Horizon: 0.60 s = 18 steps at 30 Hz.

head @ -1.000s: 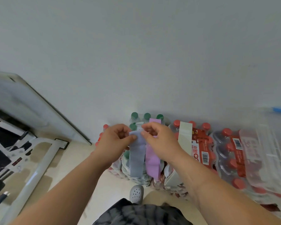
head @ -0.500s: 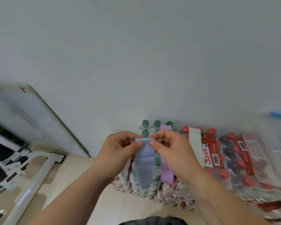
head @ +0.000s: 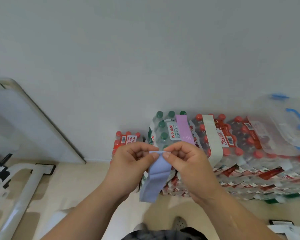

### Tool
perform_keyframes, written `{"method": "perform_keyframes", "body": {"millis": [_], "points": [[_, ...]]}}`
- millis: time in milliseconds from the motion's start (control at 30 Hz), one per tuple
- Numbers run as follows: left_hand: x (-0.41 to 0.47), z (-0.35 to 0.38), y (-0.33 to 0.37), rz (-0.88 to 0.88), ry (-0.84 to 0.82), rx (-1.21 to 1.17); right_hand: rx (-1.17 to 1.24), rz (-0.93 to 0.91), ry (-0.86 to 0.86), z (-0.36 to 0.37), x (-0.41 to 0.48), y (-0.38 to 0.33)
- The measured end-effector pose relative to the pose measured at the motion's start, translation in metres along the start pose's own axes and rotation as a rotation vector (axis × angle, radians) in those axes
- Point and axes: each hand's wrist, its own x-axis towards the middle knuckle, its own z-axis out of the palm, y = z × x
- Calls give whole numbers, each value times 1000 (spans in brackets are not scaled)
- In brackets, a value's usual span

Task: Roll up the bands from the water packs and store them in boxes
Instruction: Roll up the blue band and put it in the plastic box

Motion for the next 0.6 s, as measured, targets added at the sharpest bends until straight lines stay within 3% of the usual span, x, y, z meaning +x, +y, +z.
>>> {"method": "perform_keyframes", "body": {"millis": [267, 600], "points": [[-10, -16, -4, 57, -33, -20, -51, 37, -46, 11, -19, -5], [-15, -7, -6, -7, -132, -79, -65, 20, 118, 14, -21, -9]]}}
